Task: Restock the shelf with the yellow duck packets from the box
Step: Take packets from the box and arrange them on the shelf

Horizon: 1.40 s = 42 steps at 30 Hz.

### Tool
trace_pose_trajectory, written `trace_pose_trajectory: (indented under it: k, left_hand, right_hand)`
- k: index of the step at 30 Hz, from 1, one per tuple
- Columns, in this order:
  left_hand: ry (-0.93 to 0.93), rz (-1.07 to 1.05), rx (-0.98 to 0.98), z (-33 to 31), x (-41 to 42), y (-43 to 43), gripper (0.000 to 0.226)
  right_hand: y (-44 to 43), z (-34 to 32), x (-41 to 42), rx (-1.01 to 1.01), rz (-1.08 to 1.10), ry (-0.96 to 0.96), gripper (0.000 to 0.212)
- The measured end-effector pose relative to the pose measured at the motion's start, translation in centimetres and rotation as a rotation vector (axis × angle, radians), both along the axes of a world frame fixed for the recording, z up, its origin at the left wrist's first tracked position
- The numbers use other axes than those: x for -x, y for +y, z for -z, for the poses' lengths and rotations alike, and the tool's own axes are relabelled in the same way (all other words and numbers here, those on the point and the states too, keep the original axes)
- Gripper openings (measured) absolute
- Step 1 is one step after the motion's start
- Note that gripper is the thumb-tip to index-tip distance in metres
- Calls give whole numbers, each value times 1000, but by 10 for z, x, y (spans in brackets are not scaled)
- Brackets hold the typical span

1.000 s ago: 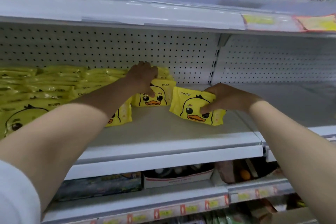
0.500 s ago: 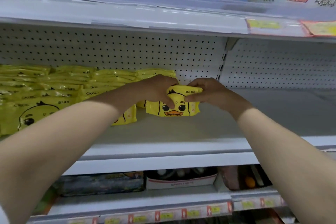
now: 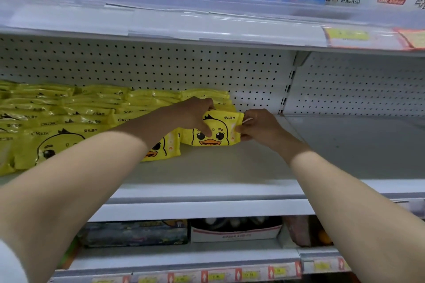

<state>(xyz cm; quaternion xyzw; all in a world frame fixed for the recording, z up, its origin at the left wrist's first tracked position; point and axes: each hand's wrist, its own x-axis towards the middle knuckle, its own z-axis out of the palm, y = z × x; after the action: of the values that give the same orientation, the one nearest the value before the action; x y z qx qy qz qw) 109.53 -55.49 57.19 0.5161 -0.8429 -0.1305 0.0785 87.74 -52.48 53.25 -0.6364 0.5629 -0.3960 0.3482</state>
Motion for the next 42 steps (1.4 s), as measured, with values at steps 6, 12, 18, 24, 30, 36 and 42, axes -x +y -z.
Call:
trace_pose_trajectory:
  k: [6,12,18,24,30,36,42]
  left_hand:
    - [-53,-64,87,15,2,-3,73]
    - [-312,-113,281,17,3,-6,86]
    - [-322,-177,352,18,10,4,89]
    - [-209,-261,394,12,9,31,87]
    - [-41,-435,400,-6,-15,81,81]
    - [91,-708,342,-13,-72,140,79]
    - [127,-815,331,0,-138,199,73]
  right_hand:
    - [-9,13,-10,-25,110,67,20]
    - [-13,17,-12,-9,160,40,25]
    - [-9,16,-11,-17,145,81,40]
    - [0,0,-9,149,134,329,49]
    - [25,-27,-24,285,181,553,49]
    - [53,-51,-75,350,14,549,50]
    - [97,-47,-150,272,-125,618,59]
